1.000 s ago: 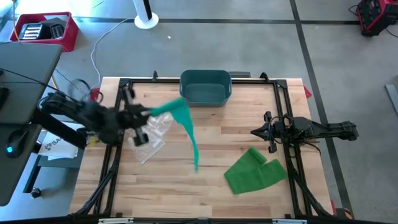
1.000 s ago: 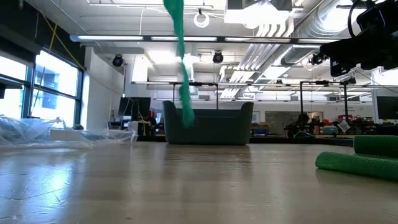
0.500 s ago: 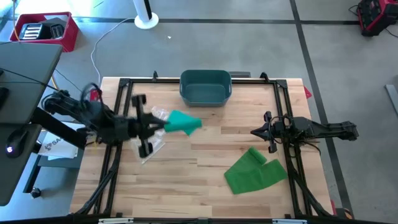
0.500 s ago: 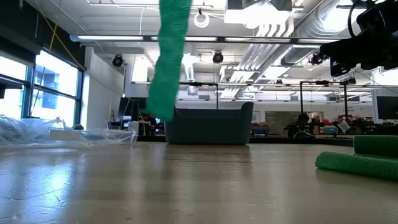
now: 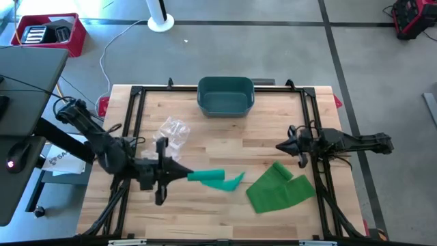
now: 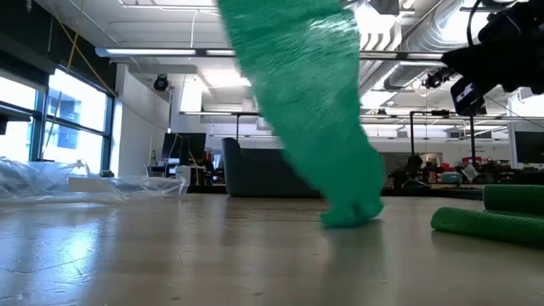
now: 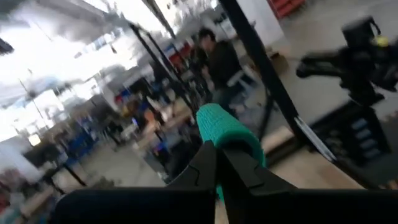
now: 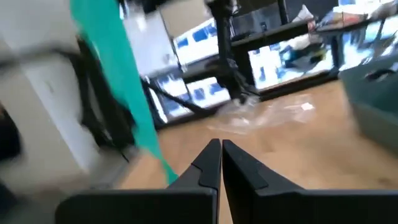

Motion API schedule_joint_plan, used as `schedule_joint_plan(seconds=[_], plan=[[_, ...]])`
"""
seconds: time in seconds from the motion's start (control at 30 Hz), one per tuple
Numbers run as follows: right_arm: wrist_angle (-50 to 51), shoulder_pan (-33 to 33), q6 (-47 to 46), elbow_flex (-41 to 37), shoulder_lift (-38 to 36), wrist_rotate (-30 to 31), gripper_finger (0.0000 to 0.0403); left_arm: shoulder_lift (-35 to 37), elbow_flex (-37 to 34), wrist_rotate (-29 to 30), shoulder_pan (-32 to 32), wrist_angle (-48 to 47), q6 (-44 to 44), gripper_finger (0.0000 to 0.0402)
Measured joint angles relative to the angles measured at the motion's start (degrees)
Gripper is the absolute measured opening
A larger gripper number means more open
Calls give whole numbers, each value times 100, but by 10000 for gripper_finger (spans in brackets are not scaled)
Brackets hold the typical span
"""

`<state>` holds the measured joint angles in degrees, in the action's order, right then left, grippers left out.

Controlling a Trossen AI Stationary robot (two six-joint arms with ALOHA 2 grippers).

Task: Roll bandage
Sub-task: Roll the blue bandage

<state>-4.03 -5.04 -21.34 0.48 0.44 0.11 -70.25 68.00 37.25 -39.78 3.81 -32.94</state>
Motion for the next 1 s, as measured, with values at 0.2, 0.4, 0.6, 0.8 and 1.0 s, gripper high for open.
schedule_joint_plan(seconds=[0.2,0.4,0.6,0.8,1.0], plan=[[-1505,-116,-89,0,274,-1029,7,-45,-813,651,6,410,662,0],[-3664,-838,807,-1,1527,-1091,7,62,-1812,872,10,2043,466,0],[-5091,-1479,1240,145,3612,-261,7,87,-2441,871,115,3181,285,0],[-5444,-1615,1013,1157,5401,-199,7,87,-2799,818,397,3384,744,0],[-4829,-1613,1134,2544,6492,-193,7,87,-3061,773,519,3395,1312,0]])
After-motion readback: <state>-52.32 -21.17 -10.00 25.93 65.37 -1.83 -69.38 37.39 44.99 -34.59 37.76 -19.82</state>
